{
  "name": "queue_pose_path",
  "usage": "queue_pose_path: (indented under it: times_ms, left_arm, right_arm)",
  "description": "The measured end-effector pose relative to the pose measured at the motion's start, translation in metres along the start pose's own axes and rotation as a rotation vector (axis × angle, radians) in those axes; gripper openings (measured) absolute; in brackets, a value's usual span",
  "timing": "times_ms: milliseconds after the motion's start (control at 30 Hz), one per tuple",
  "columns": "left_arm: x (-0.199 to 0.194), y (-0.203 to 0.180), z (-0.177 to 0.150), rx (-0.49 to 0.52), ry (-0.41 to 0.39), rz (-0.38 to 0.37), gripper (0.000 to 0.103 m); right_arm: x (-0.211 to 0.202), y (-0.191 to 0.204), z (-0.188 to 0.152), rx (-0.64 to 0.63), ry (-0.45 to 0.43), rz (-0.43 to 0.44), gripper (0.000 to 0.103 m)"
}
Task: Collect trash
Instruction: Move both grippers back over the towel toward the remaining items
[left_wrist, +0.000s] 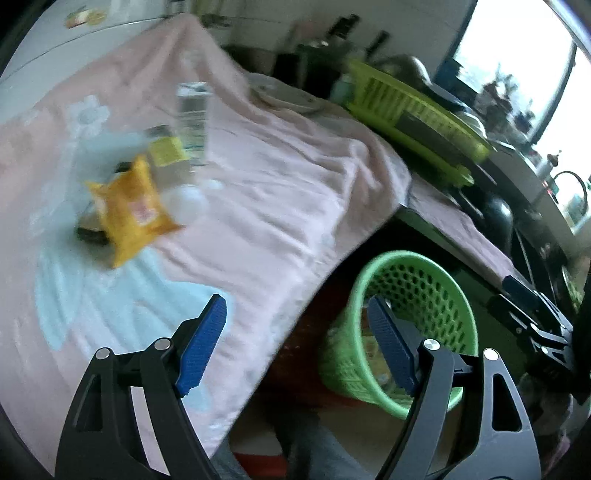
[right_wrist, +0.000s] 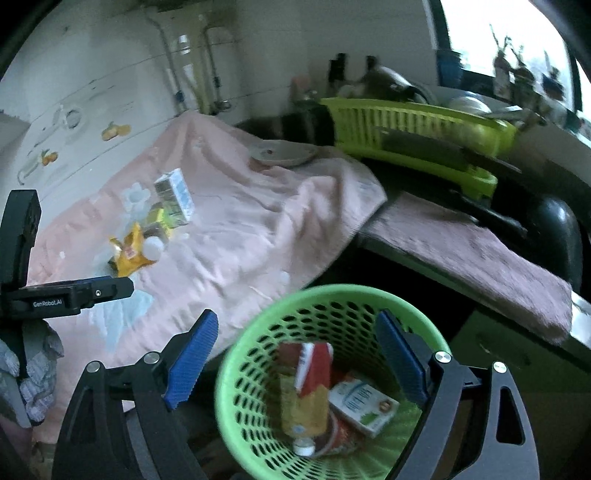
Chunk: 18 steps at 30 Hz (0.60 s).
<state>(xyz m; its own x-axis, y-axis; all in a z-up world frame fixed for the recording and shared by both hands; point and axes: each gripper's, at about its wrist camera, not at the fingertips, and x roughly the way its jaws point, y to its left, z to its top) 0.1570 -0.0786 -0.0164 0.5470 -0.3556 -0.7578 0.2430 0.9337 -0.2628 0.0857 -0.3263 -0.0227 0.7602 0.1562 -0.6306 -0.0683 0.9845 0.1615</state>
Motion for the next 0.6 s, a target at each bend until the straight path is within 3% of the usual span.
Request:
queue_pose_path:
  times_ms: [600]
  left_arm:
    - [-0.037,0.123,-0.011,-0.212,-0.061,0.133,0.078]
  right_arm:
    - [0.069,0.104,0.059,-0.127,0.039,0.151,0.084]
